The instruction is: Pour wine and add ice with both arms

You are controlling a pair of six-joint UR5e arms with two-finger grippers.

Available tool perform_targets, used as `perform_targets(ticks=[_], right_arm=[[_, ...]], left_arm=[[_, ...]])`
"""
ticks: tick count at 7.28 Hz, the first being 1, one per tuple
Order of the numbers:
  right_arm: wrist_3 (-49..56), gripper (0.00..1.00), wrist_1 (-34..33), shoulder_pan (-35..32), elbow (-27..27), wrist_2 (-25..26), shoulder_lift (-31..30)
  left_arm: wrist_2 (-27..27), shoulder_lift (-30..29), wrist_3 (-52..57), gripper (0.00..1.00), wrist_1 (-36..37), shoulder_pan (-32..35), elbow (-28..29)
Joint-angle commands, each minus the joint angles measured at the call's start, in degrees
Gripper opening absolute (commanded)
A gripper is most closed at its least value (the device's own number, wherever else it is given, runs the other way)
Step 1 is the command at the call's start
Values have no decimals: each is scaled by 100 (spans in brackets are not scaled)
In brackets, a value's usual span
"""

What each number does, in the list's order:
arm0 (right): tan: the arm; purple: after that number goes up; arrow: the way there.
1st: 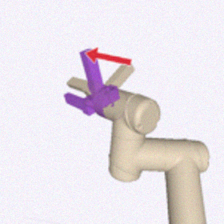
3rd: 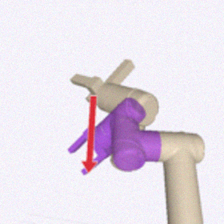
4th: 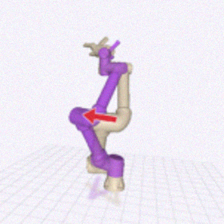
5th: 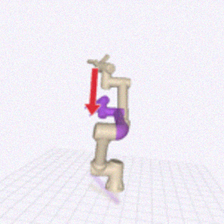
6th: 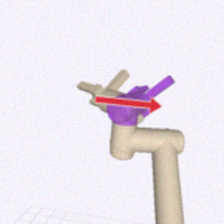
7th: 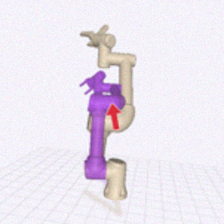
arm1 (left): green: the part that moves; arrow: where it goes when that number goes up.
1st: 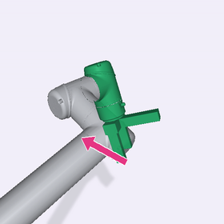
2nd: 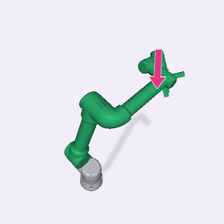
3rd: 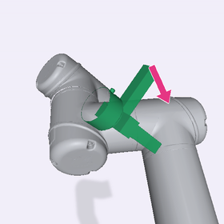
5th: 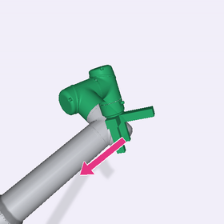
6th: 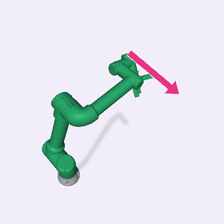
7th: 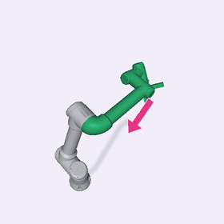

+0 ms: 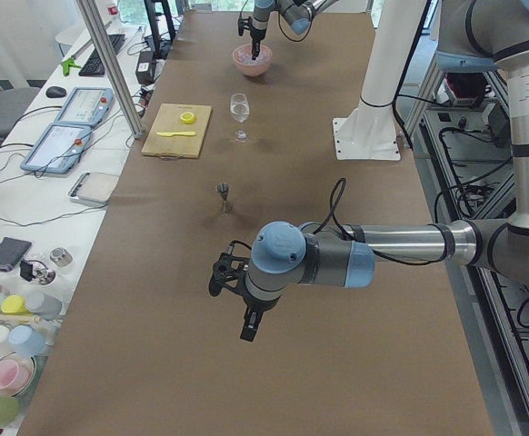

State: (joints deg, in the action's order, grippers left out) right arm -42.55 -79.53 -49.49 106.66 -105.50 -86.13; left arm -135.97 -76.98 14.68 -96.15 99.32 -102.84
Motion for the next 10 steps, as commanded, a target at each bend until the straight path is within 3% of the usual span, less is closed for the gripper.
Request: perform_targets(ticks=[1,3,6,7,9,10], right_arm=[[-51,0,-1,1,4,-6,0],[-43,0,-18,-34,170,-58,9],[-60,0,-501,-333,1388,-644,219],[-173,0,-511,-333,1480,-647,759],[-699,0,-441,103,799,-613,2112],[-945,0,-432,384,717,-534,2449]], left_arm=[[0,-1,0,98,0,0,1],[0,-1,0,98,0,0,1],[-35,-1,0,98,0,0,1],[-35,-1,0,98,0,0,1],[-52,-1,0,98,0,0,-26],[-53,-19,0,98,-9,0,-17]])
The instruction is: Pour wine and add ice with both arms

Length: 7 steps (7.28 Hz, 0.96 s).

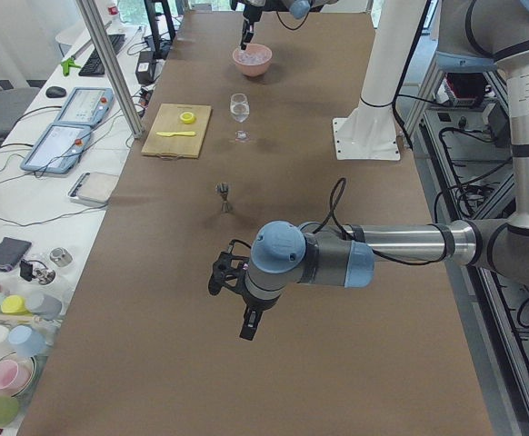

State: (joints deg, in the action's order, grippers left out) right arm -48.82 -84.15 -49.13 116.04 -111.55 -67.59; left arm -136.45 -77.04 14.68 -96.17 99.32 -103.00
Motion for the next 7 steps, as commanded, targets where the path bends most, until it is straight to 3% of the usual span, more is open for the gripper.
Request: perform_targets(ticks=[1,2,4,7], right_arm=[[-704,0,30,395,-196,90,876],[-1126,0,21,421,-205,116,1201],[-1331,0,47,762,-222,632,1502],[-1587,0,802,1063,-406,995,1538]], left_arm=[[4,-39,-9,98,2,0,-1],[4,-48,-9,98,2,0,8],[-5,-48,-9,98,2,0,-1],[4,-83,-9,98,19,0,8]])
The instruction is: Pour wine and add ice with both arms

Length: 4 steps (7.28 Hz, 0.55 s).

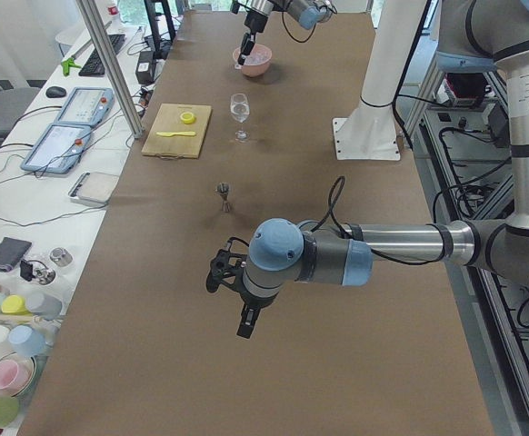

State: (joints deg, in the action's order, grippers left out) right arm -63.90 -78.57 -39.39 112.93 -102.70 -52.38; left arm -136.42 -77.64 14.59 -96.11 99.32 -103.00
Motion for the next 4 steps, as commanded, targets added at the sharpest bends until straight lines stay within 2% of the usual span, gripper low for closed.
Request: perform_targets(ticks=[1,4], right_arm=[[-70,0,246,98,-243,110,52],[-53,0,237,361,-456,354,52]], left_arm=[[1,-23,0,98,14,0,16],[1,-23,0,98,22,0,16]])
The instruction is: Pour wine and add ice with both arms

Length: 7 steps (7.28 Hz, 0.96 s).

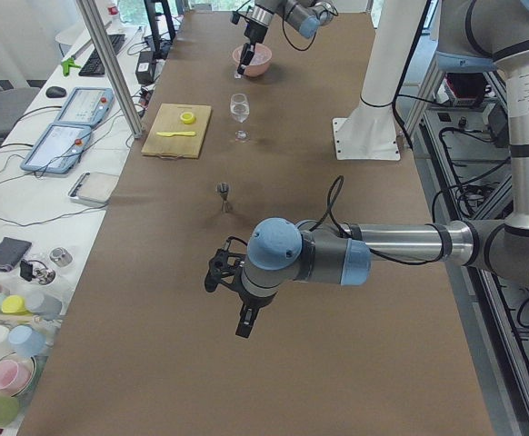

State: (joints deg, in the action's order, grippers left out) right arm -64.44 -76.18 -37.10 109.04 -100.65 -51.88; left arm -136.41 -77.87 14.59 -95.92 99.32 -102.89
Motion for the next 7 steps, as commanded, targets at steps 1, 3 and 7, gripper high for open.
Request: perform_targets(ticks=[1,3,7], right_arm=[[2,0,-3,194,-137,247,3],[-33,0,-3,299,-321,379,99],[28,0,-29,317,-610,406,309]], left_arm=[[0,0,0,98,12,0,6],[0,0,0,98,12,0,6],[0,0,0,98,21,0,6]])
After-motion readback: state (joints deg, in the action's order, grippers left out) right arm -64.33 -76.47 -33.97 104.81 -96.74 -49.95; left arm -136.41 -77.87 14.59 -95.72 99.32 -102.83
